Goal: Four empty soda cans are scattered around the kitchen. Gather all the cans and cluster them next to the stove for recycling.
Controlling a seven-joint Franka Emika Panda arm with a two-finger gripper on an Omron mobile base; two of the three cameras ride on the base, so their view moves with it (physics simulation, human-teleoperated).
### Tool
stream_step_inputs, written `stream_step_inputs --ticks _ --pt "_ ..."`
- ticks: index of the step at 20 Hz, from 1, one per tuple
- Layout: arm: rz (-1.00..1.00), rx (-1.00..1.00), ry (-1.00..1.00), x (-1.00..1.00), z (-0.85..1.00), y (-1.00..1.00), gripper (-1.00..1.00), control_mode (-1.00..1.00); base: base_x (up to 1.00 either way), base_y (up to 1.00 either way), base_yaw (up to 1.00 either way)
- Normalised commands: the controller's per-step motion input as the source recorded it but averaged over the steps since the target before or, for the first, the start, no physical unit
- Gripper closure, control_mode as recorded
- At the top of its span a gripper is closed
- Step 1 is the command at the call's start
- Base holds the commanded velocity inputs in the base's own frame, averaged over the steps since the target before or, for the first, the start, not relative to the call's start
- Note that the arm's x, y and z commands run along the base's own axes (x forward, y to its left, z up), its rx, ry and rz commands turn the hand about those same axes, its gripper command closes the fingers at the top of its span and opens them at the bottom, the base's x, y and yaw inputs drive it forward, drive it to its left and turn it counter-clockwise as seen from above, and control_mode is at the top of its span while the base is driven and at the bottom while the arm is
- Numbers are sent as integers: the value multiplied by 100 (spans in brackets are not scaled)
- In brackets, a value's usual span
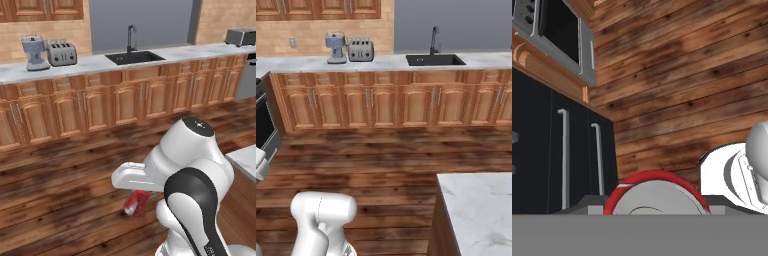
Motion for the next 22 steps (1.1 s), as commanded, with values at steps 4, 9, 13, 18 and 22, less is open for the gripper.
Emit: stream_step_inputs --ticks 4,9,13,18,22 --pt "0 0 0 0 0 0 100 100 48 -25 0" --pt "0 0 0 0 0 0 100 100 51 -27 0" --pt "0 0 0 0 0 0 100 100 52 -34 0" --pt "0 0 0 0 0 0 100 100 59 -25 0" --pt "0 0 0 0 0 0 100 100 68 -8 0"
